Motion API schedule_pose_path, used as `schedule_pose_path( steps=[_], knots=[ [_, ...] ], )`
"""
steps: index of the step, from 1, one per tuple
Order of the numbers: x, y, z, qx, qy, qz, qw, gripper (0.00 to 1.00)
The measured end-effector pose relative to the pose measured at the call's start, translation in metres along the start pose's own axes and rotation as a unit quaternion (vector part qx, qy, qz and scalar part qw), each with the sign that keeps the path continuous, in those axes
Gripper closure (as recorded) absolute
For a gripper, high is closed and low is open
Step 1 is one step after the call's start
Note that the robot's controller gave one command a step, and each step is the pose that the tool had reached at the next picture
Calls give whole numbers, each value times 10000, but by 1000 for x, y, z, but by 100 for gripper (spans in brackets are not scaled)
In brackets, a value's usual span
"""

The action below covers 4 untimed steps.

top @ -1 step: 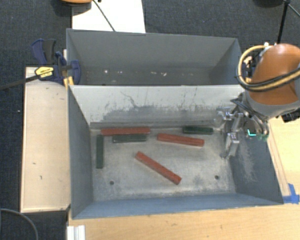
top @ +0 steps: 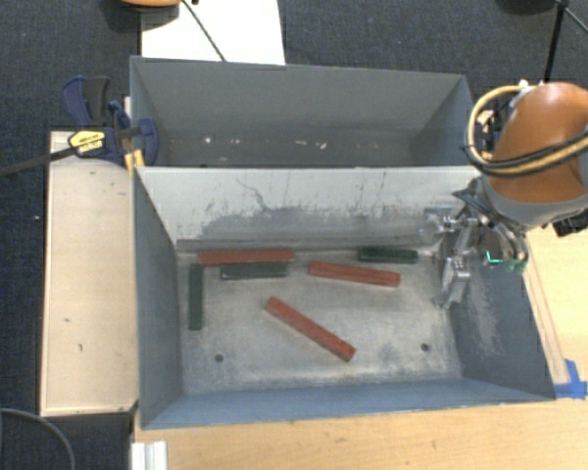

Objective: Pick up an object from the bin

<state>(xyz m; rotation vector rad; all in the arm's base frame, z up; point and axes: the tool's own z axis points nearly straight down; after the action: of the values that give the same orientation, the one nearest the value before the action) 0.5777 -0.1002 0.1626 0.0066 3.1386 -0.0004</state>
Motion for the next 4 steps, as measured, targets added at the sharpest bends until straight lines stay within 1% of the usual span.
schedule_pose_path(
  steps=[1, 2, 3, 4],
  knots=[
    [5, 26, 40, 3, -25, 352, 9994, 0],
    [7, 35, 78, -7, 15, 92, 10000, 0],
    [-3, 61, 86, -2, -6, 328, 9995, 0],
    [-13, 50, 91, -5, -33, 118, 9999, 100]
  ],
)
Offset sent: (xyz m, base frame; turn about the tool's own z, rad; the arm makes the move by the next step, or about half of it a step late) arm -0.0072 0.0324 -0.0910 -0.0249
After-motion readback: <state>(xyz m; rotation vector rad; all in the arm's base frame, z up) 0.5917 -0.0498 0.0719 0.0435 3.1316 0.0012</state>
